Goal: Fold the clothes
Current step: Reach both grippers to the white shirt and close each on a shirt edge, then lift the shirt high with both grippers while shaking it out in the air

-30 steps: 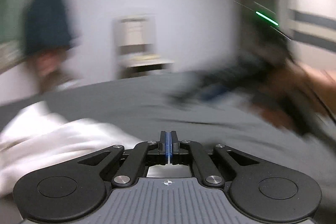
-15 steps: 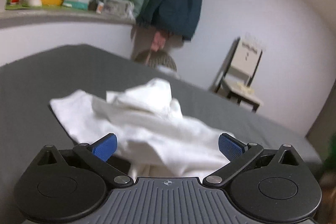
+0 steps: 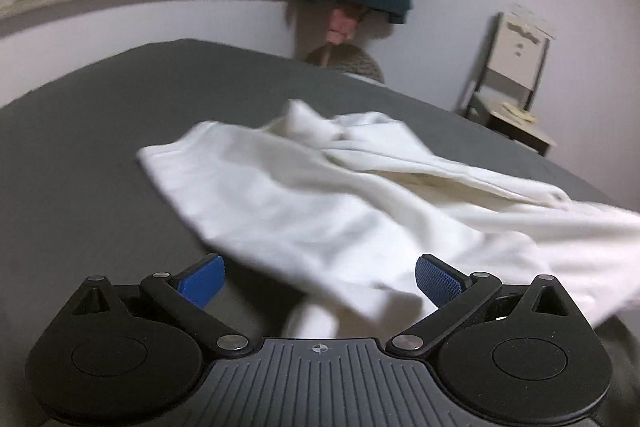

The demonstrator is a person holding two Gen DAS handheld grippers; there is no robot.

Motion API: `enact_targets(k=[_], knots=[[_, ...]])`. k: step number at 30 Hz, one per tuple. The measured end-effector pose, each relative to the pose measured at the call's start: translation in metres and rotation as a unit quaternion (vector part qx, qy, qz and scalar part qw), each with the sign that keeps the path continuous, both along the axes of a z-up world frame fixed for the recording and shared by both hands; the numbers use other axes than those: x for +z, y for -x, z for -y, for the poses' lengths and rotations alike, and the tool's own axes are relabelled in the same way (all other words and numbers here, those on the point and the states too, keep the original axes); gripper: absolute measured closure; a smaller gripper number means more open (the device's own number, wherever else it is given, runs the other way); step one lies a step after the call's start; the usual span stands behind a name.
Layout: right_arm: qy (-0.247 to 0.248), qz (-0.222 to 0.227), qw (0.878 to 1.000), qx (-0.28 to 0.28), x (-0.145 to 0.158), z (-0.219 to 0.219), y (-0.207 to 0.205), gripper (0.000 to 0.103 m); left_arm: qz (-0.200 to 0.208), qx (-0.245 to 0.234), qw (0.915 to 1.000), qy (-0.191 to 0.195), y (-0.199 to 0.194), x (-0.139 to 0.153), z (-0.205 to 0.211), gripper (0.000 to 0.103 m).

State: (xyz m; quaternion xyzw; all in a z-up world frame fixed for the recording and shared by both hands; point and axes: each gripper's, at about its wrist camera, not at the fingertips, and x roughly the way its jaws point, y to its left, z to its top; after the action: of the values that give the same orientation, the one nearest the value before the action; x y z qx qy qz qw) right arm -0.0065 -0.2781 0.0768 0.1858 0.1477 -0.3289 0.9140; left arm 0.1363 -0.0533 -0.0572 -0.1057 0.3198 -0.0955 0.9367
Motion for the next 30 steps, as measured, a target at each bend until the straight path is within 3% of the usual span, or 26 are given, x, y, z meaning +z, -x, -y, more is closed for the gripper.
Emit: enact_targets(k=[2, 4, 6, 9, 12, 14, 17, 20, 24, 25, 28, 29, 30], knots=[[-0.018, 0.021, 0.999, 0.019, -0.001, 0.001, 0.005, 0.099, -0.018, 0.000, 0.9998, 0.013, -0.004, -0.006, 0.000, 0.016], [-0.019, 0.048, 0.998, 0.038, 0.008, -0.004, 0.008, 0.099, -0.043, -0.008, 0.9985, 0.033, -0.013, -0.016, -0.001, 0.057], [-0.012, 0.069, 0.996, 0.060, 0.023, -0.011, 0.007, 0.099, -0.054, -0.015, 0.9966, 0.060, -0.023, -0.025, -0.002, 0.071], [-0.010, 0.101, 0.991, 0.086, 0.043, -0.016, 0.012, 0.099, -0.025, 0.002, 0.9971, 0.072, -0.026, -0.020, 0.001, 0.093], [-0.020, 0.140, 0.985, 0.102, 0.062, -0.013, 0.017, 0.099, 0.032, 0.025, 0.9955, 0.085, -0.027, 0.013, -0.007, 0.094], [-0.015, 0.168, 0.980, 0.107, 0.077, -0.009, 0.022, 0.099, 0.078, 0.056, 0.9894, 0.109, -0.024, 0.049, -0.024, 0.094], [-0.005, 0.218, 0.969, 0.113, 0.102, -0.011, 0.041, 0.099, 0.157, 0.095, 0.9722, 0.145, -0.012, 0.113, -0.057, 0.094], [0.018, 0.275, 0.953, 0.127, 0.137, -0.017, 0.067, 0.099, 0.240, 0.104, 0.9527, 0.155, 0.007, 0.179, -0.076, 0.094], [0.075, 0.356, 0.920, 0.146, 0.189, -0.032, 0.113, 0.099, 0.327, 0.098, 0.9254, 0.164, 0.038, 0.261, -0.077, 0.094], [0.087, 0.374, 0.911, 0.152, 0.203, -0.035, 0.124, 0.099, 0.338, 0.092, 0.9219, 0.167, 0.044, 0.280, -0.076, 0.094], [0.112, 0.413, 0.888, 0.168, 0.236, -0.039, 0.149, 0.099, 0.339, 0.053, 0.9223, 0.178, 0.050, 0.334, -0.068, 0.094], [0.106, 0.413, 0.888, 0.173, 0.242, -0.034, 0.148, 0.099, 0.330, 0.041, 0.9260, 0.179, 0.047, 0.348, -0.065, 0.094], [0.096, 0.410, 0.890, 0.177, 0.246, -0.029, 0.145, 0.099, 0.306, 0.030, 0.9349, 0.178, 0.037, 0.356, -0.061, 0.094]])
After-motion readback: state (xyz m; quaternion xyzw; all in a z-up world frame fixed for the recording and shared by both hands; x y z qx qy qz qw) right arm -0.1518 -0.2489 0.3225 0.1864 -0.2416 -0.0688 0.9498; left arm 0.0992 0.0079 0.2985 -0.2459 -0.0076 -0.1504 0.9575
